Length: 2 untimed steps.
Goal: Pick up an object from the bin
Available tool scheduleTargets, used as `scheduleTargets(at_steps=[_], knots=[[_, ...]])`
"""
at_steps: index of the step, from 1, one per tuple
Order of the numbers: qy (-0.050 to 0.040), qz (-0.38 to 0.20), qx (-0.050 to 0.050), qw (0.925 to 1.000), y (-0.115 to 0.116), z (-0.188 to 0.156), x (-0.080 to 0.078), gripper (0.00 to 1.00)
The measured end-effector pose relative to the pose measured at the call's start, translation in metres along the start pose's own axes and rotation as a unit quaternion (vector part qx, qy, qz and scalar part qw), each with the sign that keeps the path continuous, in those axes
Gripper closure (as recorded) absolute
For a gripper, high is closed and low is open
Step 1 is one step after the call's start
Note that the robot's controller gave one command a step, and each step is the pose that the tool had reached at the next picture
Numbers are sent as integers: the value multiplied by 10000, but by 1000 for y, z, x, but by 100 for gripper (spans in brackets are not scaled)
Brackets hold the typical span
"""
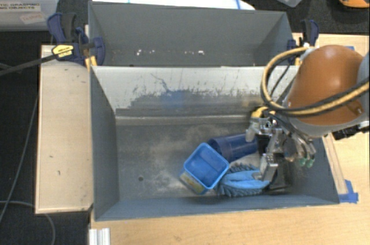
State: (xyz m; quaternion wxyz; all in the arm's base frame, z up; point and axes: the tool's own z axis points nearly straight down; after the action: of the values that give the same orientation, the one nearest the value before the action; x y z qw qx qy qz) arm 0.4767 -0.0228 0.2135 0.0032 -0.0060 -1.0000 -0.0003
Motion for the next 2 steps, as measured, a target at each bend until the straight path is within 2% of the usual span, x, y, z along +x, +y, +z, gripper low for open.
scheduleTargets(at_steps=[1,2], knots=[[-43,-8,3,10000,0,-4,-2,0],[-249,-405,30,9989,-24,129,-17,0]])
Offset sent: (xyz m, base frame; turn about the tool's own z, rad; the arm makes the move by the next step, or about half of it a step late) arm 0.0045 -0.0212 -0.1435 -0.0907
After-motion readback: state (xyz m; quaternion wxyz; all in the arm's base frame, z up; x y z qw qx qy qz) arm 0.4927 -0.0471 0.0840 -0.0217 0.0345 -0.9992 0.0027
